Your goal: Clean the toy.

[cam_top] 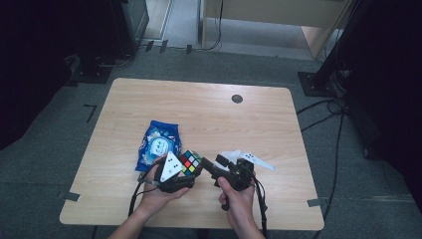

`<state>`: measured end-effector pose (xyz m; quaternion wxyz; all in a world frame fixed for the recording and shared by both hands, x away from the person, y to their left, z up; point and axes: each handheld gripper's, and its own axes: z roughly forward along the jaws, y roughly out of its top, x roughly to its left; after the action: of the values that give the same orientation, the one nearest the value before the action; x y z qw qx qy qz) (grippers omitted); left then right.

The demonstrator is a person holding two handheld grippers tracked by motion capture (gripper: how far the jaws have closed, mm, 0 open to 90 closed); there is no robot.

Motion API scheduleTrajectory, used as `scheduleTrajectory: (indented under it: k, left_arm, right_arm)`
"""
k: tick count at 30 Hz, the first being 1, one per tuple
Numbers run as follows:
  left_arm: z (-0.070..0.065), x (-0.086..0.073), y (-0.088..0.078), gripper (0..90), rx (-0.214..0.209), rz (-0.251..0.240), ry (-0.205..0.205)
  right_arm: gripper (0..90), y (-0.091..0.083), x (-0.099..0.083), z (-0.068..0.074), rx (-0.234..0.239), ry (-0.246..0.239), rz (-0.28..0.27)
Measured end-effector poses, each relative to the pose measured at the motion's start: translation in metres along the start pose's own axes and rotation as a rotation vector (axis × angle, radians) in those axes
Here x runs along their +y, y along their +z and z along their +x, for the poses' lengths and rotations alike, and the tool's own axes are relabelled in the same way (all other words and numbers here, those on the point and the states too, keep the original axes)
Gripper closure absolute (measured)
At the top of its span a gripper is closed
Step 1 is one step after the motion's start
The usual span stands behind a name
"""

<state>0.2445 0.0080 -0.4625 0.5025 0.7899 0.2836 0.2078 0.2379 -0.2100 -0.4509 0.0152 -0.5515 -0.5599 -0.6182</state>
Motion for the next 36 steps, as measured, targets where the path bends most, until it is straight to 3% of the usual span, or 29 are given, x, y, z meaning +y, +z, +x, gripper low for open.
scheduleTrajectory:
  k: [3, 6, 8, 13, 15, 18, 22, 24, 28, 31, 33, 34, 36]
  left_arm:
    - [-0.007, 0.0, 0.0, 34.1, -0.002, -0.014, 0.041]
    - [-0.012, -0.001, 0.0, 34.1, -0.001, -0.015, 0.069]
    - [-0.013, -0.001, 0.0, 34.0, -0.004, -0.018, 0.081]
    - [-0.01, -0.002, 0.002, 33.7, -0.021, 0.005, 0.057]
    - [-0.011, -0.002, 0.004, 33.6, -0.029, 0.021, 0.043]
    - [-0.011, -0.003, 0.008, 33.2, -0.034, 0.047, 0.047]
    - [-0.012, -0.004, 0.009, 32.7, -0.031, 0.063, 0.053]
    - [-0.012, -0.004, 0.01, 32.9, -0.031, 0.068, 0.047]
    - [-0.012, -0.004, 0.009, 34.0, -0.003, 0.088, 0.082]
    - [-0.005, -0.003, 0.006, 34.1, 0.0, 0.086, 0.047]
    - [0.006, -0.002, 0.003, 34.1, 0.011, 0.084, 0.012]
    - [0.01, -0.002, 0.001, 34.1, 0.016, 0.084, 0.002]
    - [0.016, -0.002, -0.001, 34.1, 0.027, 0.079, -0.012]
  right_arm:
    - [18.8, 0.007, -0.005, -0.002, -0.024, 0.009, 0.028]
    - [22.1, 0.012, -0.009, -0.003, 0.007, 0.042, 0.057]
    - [28.9, 0.013, -0.01, -0.002, 0.013, 0.054, 0.063]
    - [34.2, 0.013, -0.012, -0.006, 0.031, 0.078, 0.068]
    - [34.6, 0.013, -0.012, -0.004, 0.002, 0.051, 0.075]
    - [34.7, 0.013, -0.015, 0.001, -0.057, -0.036, 0.075]
    - [34.6, 0.012, -0.018, 0.013, -0.132, -0.204, 0.07]
    - [34.6, 0.013, -0.019, 0.018, -0.142, -0.253, 0.067]
    - [33.6, 0.014, -0.018, 0.016, -0.124, -0.275, 0.071]
    - [25.0, 0.003, -0.004, 0.013, -0.079, -0.312, 0.009]
    - [25.5, -0.011, 0.013, 0.005, -0.108, -0.319, -0.043]
    - [28.7, -0.019, 0.021, -0.004, -0.16, -0.329, -0.068]
    - [35.2, -0.027, 0.029, -0.021, -0.247, -0.325, -0.045]
